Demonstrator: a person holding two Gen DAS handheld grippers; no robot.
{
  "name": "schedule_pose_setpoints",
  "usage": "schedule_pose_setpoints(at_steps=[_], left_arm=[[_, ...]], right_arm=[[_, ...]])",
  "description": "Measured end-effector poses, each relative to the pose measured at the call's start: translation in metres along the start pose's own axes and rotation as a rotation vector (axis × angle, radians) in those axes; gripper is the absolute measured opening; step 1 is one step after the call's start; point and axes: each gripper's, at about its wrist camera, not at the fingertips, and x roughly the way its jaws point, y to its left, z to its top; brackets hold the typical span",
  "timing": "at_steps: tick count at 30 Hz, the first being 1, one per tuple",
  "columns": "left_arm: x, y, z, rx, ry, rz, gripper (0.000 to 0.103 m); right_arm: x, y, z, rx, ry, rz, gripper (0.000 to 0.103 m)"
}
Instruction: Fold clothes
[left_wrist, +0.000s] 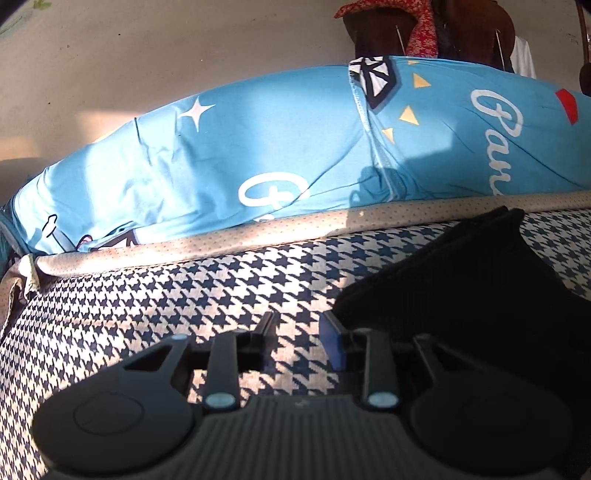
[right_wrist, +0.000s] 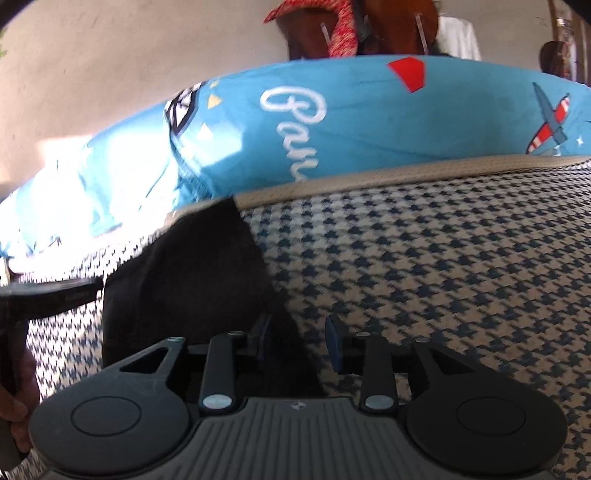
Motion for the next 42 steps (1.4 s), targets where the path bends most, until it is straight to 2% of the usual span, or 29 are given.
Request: schedule_pose_setpoints(at_steps=[5, 8, 12, 14, 20, 26, 30, 35, 42], left_arm=[[0.001, 0.011, 0.001, -0.043, 0.024, -0.013, 0.028], [-0.001, 0.007, -0.001, -0.029, 0.027, -0.021, 0.038], [-0.005, -0.002, -0.005, 0.001, 0.031, -0.042, 0.041], [-0.005, -0.004, -0.007, 0.012, 0.034, -0.05, 0.057], [-0.001, -0.002, -0.01, -0.004, 0.054, -0.056, 0.072], [0.005, 0.003, -0.01, -0.033, 0.066, -0.063, 0.081], [0.009, 0.004, -0.01, -0.044, 0.07, -0.066, 0.082], [0.012, 0.005, -0.009, -0.042, 0.068, -0.055, 0.092], [0.022, 0.01, -0.009, -0.063, 0.079, -0.055, 0.103]], right_arm=[[-0.012, -0.003, 0.005, 0.009, -0.107, 0.096, 0.03], [-0.006, 0.008, 0.003, -0.022, -0.102, 0.157, 0.023], [0.002, 0.022, 0.004, -0.064, -0.103, 0.21, 0.023], [0.007, 0.027, 0.006, -0.076, -0.108, 0.229, 0.023], [0.032, 0.037, 0.014, -0.072, -0.098, 0.247, 0.023], [0.056, 0.048, 0.02, -0.086, -0.085, 0.255, 0.023], [0.07, 0.052, 0.026, -0.086, -0.077, 0.262, 0.023], [0.092, 0.057, 0.032, -0.072, -0.03, 0.247, 0.023], [0.112, 0.06, 0.044, -0.038, -0.014, 0.215, 0.022]])
